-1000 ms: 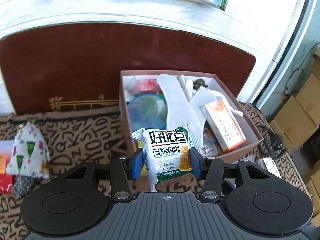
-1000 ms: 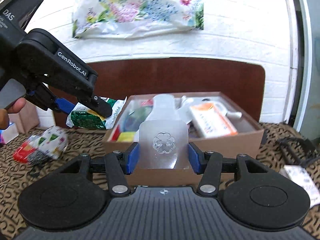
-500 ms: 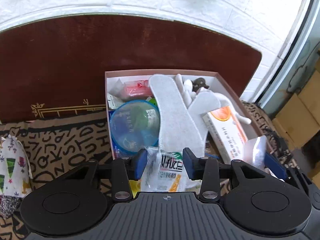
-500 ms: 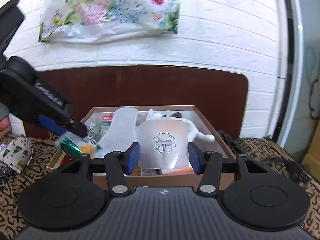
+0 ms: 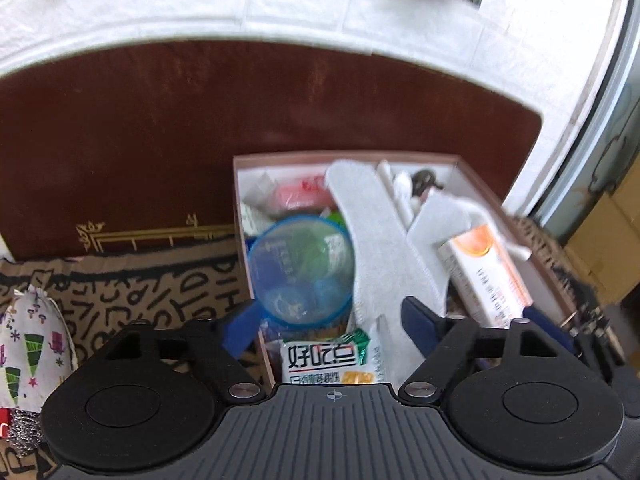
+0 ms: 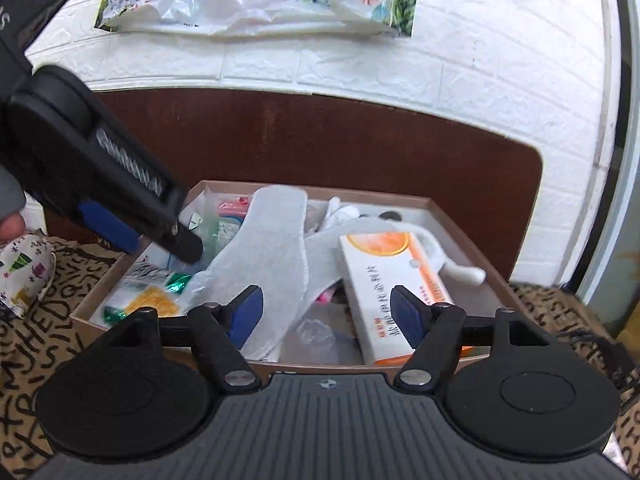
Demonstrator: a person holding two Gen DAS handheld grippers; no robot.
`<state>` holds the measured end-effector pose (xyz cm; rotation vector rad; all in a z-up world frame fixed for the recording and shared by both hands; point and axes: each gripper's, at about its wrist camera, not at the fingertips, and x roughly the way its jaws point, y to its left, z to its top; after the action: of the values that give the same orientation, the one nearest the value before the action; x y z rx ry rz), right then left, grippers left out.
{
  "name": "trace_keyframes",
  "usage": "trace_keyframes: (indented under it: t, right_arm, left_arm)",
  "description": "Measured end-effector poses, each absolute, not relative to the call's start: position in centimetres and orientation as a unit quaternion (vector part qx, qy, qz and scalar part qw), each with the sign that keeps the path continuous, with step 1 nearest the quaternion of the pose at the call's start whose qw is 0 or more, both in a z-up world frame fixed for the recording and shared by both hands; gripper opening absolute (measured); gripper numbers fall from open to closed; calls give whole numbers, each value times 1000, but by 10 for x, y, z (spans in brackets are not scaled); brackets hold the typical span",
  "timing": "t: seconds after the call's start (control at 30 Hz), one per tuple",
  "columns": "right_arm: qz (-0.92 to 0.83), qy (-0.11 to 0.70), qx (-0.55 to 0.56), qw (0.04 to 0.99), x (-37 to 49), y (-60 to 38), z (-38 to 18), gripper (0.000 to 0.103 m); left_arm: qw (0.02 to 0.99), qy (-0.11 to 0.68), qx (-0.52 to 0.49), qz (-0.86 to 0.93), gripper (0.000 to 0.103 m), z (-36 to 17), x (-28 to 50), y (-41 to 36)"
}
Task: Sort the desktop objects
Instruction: 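Open both grippers to drop the packets into the box, then withdraw both grippers from the cardboard box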
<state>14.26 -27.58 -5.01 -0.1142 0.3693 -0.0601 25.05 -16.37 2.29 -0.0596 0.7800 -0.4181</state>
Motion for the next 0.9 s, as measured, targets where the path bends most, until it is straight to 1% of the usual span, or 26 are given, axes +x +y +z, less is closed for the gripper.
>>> trace_keyframes:
  t: [0.07,0.1,0.13,0.2,0.27,0.3,0.33,0.4,0.47,0.5,0.53,0.73,0.9]
  right_arm:
    - [-32,184,-47,981,138,-277,-50,74]
    - [-31,184,-42,982,136,-278,-51,72]
    - [-30,186,-40,981,135,-277,-51,67]
    - [-25,193,-42,980,135,-275,-54,63]
    - [-25,202,-41,978,136,-274,-57,64]
    - [-22,201,-38,979,136,-275,-57,69]
    - [-22,200,-33,979,135,-275,-56,80]
    - [-21,194,-28,980,129,-274,-53,94]
    - [-15,185,-33,982,121,-273,-48,96]
    - [-13,181,-34,983,116,-272,-45,101]
    - [-11,178,-36,983,111,-271,-42,102]
    - [3,174,-43,984,74,-272,-22,103]
    - [-3,158,-52,986,38,-276,-10,103]
  left_arm:
    - [903,370,-21,-217,89,25,244,-166]
    - [905,366,-16,-219,90,25,240,-169]
    - [907,361,-10,-218,93,24,237,-171]
    - [912,351,-1,-213,98,21,231,-175]
    - [915,348,0,-206,101,18,226,-176]
    - [915,347,-2,-204,101,17,223,-175]
    - [916,346,-6,-201,101,16,220,-174]
    - [920,340,-11,-196,101,17,212,-170]
    - [926,329,-12,-186,101,19,200,-166]
    - [929,324,-12,-181,101,20,193,-164]
    - [932,318,-11,-176,101,22,186,-162]
    - [948,270,-6,-169,103,36,136,-154]
    - [946,272,-10,-174,103,40,103,-154]
